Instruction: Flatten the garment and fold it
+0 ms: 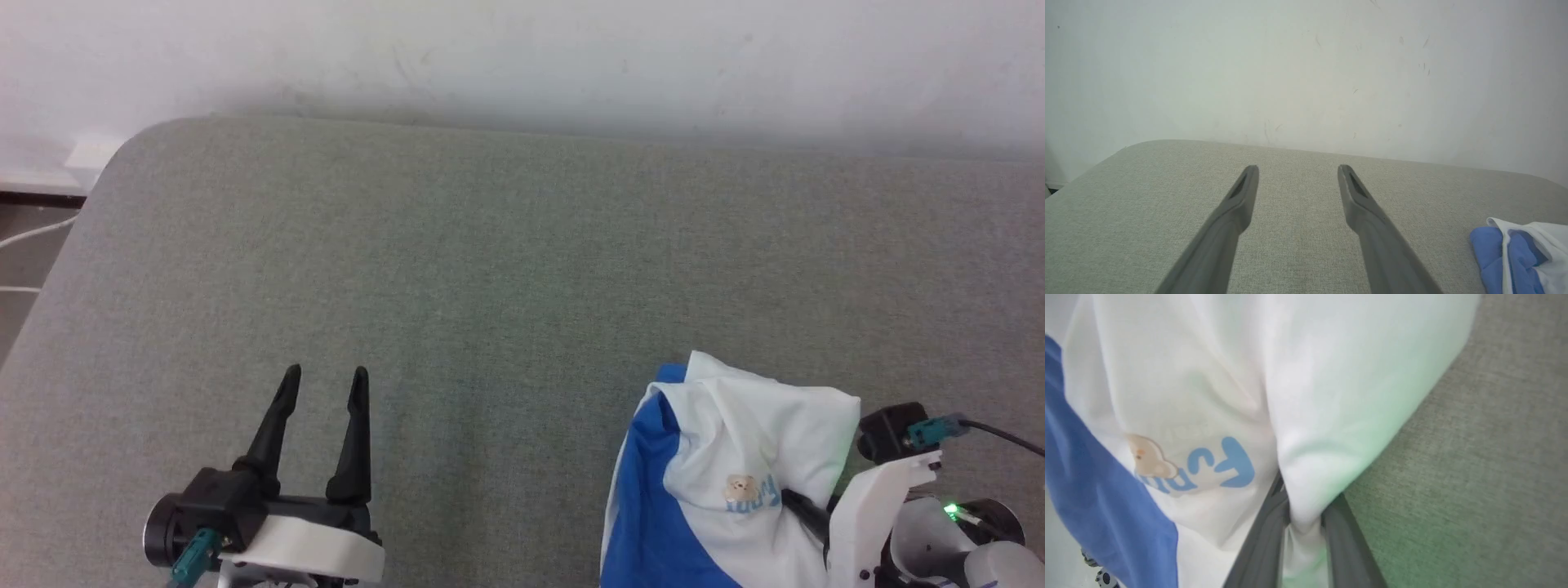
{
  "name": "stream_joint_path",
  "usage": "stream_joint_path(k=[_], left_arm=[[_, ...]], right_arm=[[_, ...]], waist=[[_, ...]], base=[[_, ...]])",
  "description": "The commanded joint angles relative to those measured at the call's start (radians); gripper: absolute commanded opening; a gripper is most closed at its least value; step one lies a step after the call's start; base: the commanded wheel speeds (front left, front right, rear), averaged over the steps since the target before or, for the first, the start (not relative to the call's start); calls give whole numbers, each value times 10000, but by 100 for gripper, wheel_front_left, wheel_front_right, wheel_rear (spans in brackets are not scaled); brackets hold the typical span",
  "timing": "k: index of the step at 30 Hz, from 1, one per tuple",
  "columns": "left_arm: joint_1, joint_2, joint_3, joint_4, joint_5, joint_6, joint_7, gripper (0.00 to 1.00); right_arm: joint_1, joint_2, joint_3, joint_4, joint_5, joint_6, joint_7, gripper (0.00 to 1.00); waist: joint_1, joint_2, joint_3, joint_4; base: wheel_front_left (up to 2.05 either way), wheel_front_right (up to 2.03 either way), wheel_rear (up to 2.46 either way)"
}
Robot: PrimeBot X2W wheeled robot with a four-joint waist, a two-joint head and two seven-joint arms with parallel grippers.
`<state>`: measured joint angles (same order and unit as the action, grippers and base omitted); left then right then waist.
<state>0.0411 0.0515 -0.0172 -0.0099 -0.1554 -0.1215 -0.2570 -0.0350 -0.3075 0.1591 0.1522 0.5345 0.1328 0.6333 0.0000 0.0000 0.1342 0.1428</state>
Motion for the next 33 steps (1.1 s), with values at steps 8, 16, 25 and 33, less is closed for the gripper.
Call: stream_joint_path(k=[8, 16, 25, 33], left_arm=[[63, -13, -140, 92, 80, -12, -47, 100], [-489, -13, -387, 51, 224, 77, -47, 100], [-2189, 26, -671, -88, 631, 69, -47, 100], [-3313, 290, -1147, -158, 899, -37, -47, 100]], right_arm=[[-808, -1066, 981, -318, -1314, -21, -665, 0], [-2240, -3183, 2120, -1181, -2465, -21, -182, 0], [-4147, -5375, 2837, -363, -2368, -21, -864, 0], [-4640, -6591, 3011, 1894, -2610, -21, -2235, 0]], waist=[[0, 0, -400, -1157], [0, 0, 455, -2861], [0, 0, 2566, -3992], [0, 0, 4037, -3782]], base=[[0, 0, 0], [0, 0, 0], [0, 0, 0], [0, 0, 0]])
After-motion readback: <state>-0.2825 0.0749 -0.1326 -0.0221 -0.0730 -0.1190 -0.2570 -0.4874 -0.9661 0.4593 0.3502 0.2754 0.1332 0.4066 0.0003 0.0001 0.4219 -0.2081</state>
